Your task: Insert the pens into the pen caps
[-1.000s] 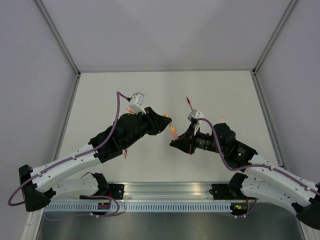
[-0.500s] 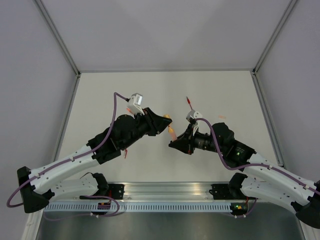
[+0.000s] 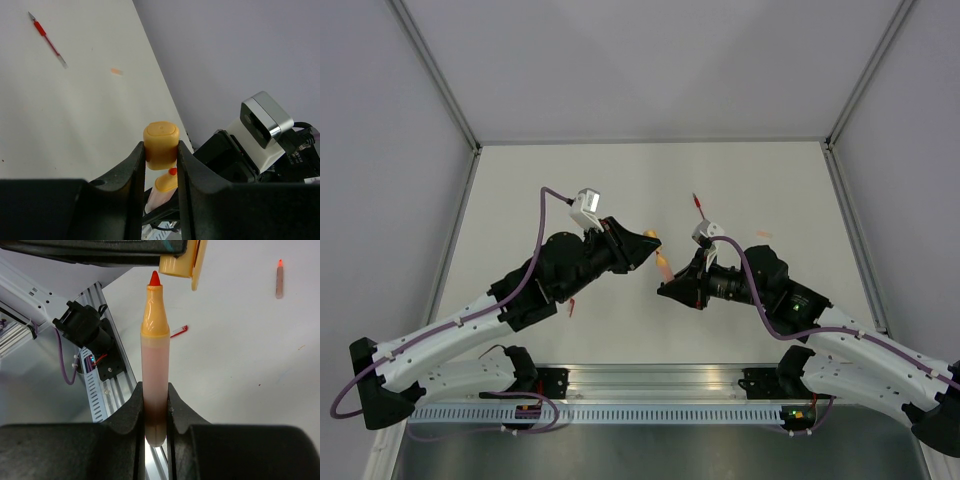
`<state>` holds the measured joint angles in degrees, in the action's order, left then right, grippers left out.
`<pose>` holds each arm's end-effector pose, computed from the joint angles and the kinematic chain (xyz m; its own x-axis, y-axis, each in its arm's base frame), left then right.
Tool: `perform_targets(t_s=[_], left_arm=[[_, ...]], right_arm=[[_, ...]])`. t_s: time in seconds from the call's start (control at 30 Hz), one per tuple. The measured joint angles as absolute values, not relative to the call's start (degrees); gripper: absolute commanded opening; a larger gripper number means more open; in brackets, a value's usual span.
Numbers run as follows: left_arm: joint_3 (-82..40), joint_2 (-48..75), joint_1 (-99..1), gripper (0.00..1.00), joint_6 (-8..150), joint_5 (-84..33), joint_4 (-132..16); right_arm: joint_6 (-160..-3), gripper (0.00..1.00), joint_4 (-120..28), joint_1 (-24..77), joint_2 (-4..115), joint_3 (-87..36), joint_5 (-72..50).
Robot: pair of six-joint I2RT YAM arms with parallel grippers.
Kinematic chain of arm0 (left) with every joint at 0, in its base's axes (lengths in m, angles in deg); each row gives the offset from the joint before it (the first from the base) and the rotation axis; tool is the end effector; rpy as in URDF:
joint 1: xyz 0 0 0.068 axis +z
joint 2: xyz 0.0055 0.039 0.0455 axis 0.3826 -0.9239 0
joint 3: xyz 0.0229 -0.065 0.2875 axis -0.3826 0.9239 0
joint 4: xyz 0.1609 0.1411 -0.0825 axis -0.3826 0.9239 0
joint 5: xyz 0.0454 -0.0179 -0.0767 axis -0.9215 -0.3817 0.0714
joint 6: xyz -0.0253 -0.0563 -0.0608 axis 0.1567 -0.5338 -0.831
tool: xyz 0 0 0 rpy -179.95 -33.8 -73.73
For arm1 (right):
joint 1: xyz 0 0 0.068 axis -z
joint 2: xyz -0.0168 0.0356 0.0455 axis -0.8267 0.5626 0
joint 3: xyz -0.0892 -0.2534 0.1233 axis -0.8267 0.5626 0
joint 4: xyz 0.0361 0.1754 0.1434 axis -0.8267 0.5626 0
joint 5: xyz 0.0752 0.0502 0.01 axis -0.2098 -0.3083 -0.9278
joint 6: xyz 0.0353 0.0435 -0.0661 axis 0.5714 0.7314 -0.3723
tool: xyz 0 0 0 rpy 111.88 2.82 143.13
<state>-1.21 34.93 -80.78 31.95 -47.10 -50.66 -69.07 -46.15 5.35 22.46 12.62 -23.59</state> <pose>0.1267 -0.1708 0.3811 -0.5873 -0.4789 -0.6525 0.3960 0.5331 -0.7477 0.0997 0.1618 0.3216 -0.4232 -0.0248 -0.9057 -0.8466 0.3671 0.3855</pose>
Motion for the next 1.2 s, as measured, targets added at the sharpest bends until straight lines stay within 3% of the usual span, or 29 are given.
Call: perform_targets(t_s=[1.2], left_arm=[[3.1,37.4,-80.8,0.02,29.7,-46.6,-53.2]], right_arm=[[-68.7,0.00,-45.2,5.3,22.6,12.6,-23.6]])
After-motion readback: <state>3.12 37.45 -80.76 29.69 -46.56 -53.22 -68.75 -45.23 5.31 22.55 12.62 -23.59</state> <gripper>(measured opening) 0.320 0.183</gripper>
